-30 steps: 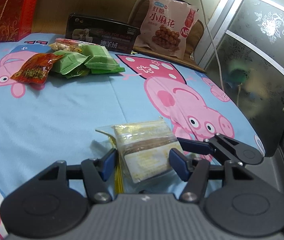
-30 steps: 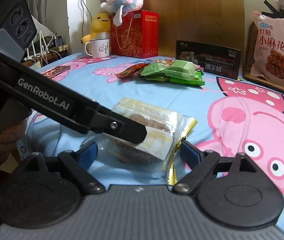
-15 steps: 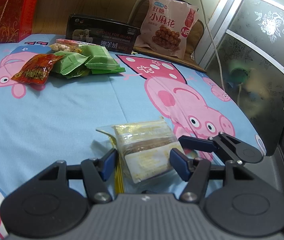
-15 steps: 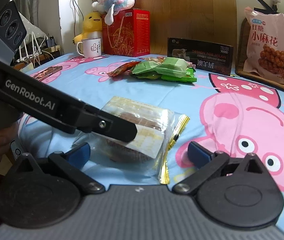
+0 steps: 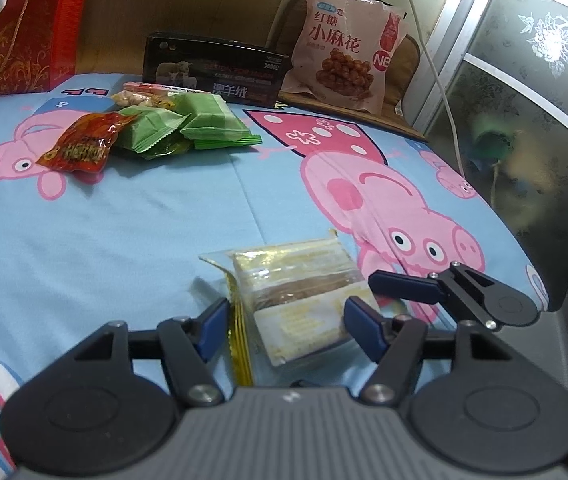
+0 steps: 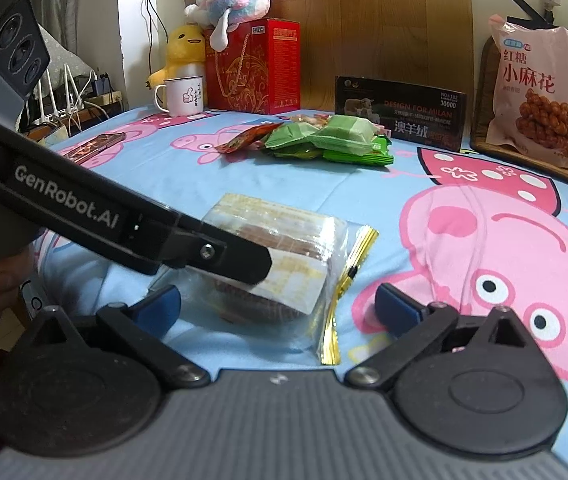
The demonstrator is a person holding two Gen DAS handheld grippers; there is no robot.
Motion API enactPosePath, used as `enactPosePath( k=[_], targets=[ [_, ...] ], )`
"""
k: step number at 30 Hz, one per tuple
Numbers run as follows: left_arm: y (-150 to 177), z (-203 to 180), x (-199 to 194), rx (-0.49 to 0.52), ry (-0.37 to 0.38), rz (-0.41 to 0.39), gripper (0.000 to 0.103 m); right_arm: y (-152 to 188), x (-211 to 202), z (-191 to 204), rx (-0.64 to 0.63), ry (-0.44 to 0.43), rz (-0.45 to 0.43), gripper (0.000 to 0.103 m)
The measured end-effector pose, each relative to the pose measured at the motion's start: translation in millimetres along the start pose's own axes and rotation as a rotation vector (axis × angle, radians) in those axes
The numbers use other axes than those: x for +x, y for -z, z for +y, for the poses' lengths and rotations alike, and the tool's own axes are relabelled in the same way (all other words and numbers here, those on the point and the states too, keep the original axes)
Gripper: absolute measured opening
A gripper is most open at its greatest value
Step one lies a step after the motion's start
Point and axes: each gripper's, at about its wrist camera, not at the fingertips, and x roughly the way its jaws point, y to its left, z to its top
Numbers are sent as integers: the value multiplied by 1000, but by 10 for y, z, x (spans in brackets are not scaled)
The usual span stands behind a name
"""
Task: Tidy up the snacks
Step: 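Close the left gripper on the clear bagged cake and lift it, then carry the bagged cake into the metal tin and open the left gripper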
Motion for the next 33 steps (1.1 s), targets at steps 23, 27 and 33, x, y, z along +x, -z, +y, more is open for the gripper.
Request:
enactPosePath(
  k=[23, 27, 33],
  targets=[
    [-770, 82, -28, 30, 43, -117, 50, -585, 147, -223, -49, 4, -143, 70],
    [-1171, 83, 37, 49, 39, -143, 49, -879, 250, -410, -58, 24, -174, 71],
    [-1950, 193, 292, 39, 37, -180, 50, -1427, 538, -767, -73, 59, -212, 71]
  ],
)
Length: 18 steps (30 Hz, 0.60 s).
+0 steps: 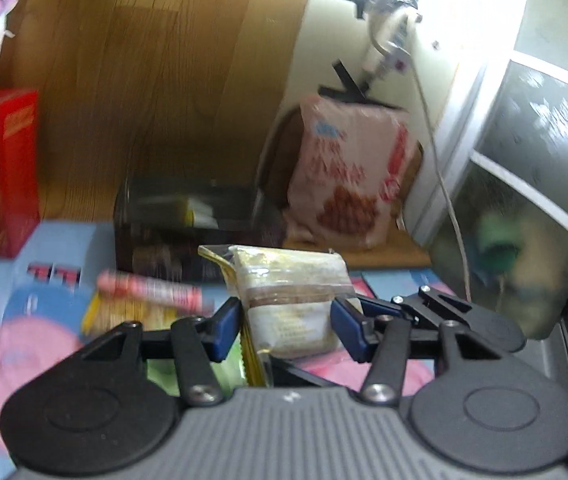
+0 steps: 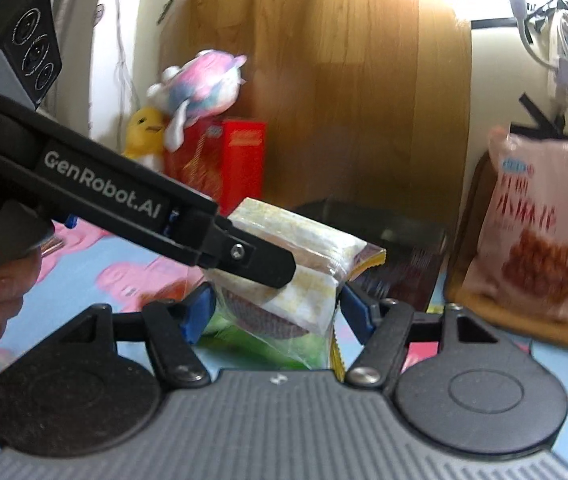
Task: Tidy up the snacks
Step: 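Carry the bagged cake into the metal tin and open the left gripper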
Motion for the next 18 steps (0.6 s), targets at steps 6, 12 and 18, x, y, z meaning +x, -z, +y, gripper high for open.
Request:
enactPosePath(
  k=[6, 12, 18],
  targets=[
    [-713, 357, 686, -67, -12, 3, 50, -414, 690, -528, 28, 10, 20, 71],
    [-1034, 733, 1458, -124, -40, 87, 50, -551, 1432, -1021, 103, -24, 136, 71],
    [-1042, 978, 1873, -168, -65, 119, 53, -448, 1866, -1205, 127, -24, 213, 72]
  ],
)
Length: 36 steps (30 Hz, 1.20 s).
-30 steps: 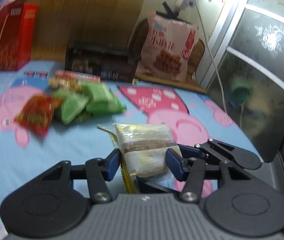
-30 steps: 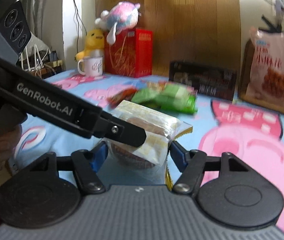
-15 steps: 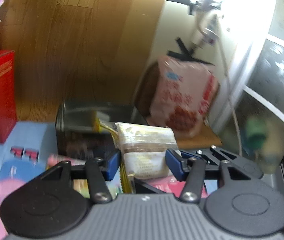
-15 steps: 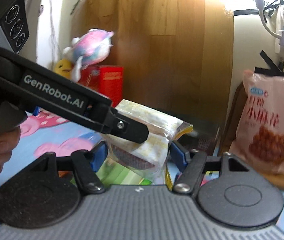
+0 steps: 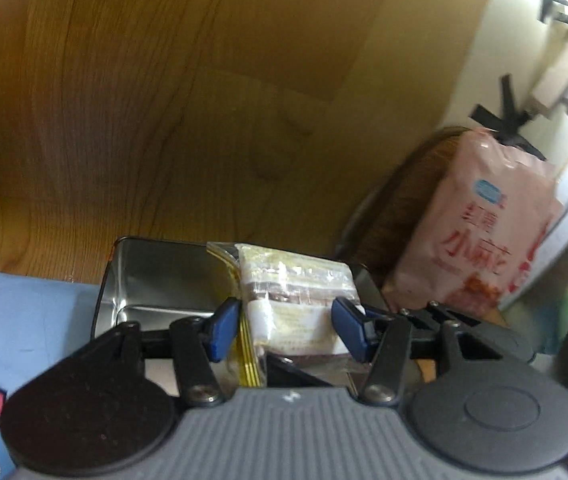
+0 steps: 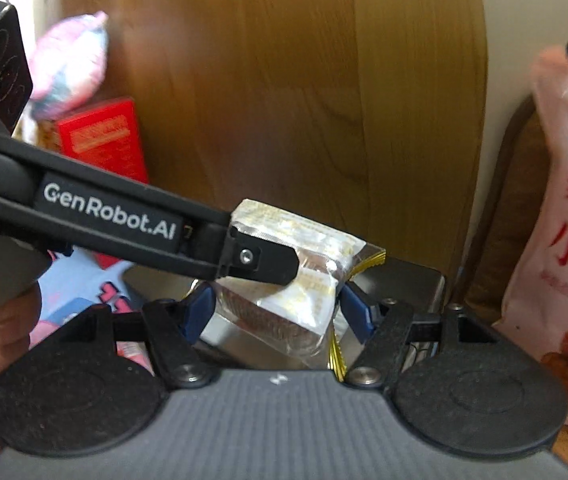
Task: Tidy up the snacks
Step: 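Carry the bagged cake into the metal tin and open the left gripper, then lower the left gripper onto the red-orange snack packet and close it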
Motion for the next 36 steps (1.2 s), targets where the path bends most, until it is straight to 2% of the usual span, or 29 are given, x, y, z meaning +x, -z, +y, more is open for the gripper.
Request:
enactPosePath(
  k=[4, 7, 10, 13, 16, 19, 20, 22, 24, 27, 33, 36],
  targets=[
    [13, 74, 125, -17, -37, 10, 59, -5, 145, -13, 0, 23, 15, 75],
    [51, 112, 79, -31, -40, 5, 61, 0, 180, 22, -2, 38, 15, 76],
    [102, 126, -150, -25, -33, -22, 63, 26, -14, 79, 5, 44, -37, 80],
    [272, 149, -552, -38, 23, -62, 63, 85, -368, 144, 26, 41, -96, 79],
    [611, 200, -958, -41, 72, -82, 63, 254, -713, 176, 69, -6, -123, 79],
    [1018, 326, -1307, -50, 86, -83, 63, 575, -1007, 308, 115, -51, -105, 79],
    [1144, 394, -1417, -55, 75, -88, 63, 693, -1087, 371, 124, -70, -97, 77],
    [1390, 519, -1607, -69, 29, -100, 62, 868, -1158, 514, 124, -105, -86, 67],
    [1597, 661, -1776, -101, -13, -108, 61, 1030, -1228, 695, 110, -126, -79, 63],
    [1905, 862, -2013, -159, -23, -114, 61, 1192, -1348, 965, 97, -159, -100, 59],
    [2276, 1102, -2254, -221, -89, -162, 61, 1204, -1209, 1515, 115, -334, -41, 58],
    [2378, 1255, -2333, -257, -105, -182, 61, 1235, -1152, 1693, 144, -372, -3, 52]
  ],
)
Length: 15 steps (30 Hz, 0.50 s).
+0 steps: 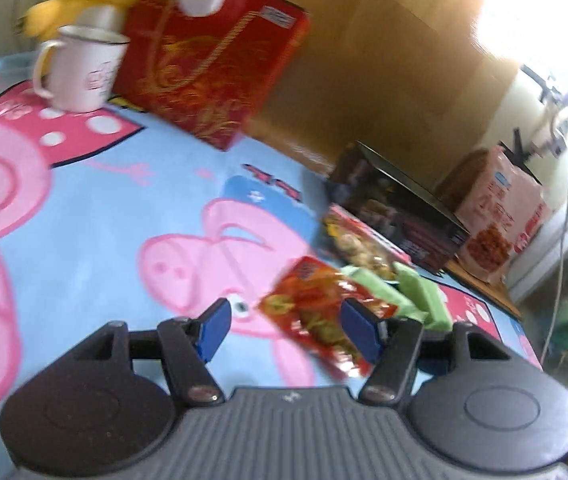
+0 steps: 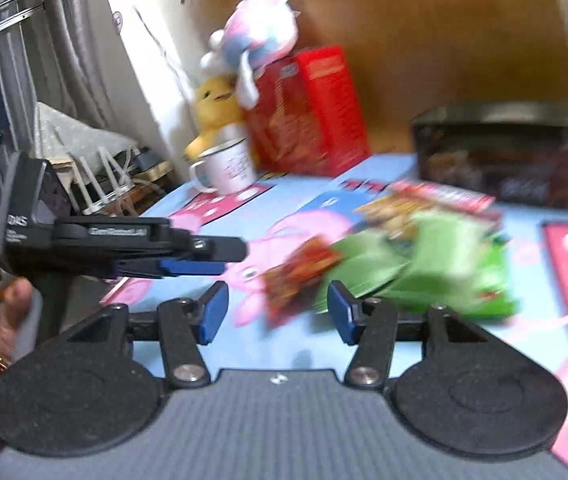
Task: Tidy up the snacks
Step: 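Lower the left gripper onto the red-orange snack packet and close it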
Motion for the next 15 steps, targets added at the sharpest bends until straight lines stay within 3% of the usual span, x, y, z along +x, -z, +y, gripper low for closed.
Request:
enactPosePath(
  k=[3, 7, 15],
  targets=[
    [57, 137, 4, -4, -33, -8, 61, 47, 120, 44, 48, -3, 22, 51],
    [140, 143, -38, 66, -55, -61, 61, 77, 217, 32, 111, 16, 30, 50],
    [164, 142, -39, 69, -56, -83, 61, 138, 333, -99, 252, 56, 29, 46]
  ],
)
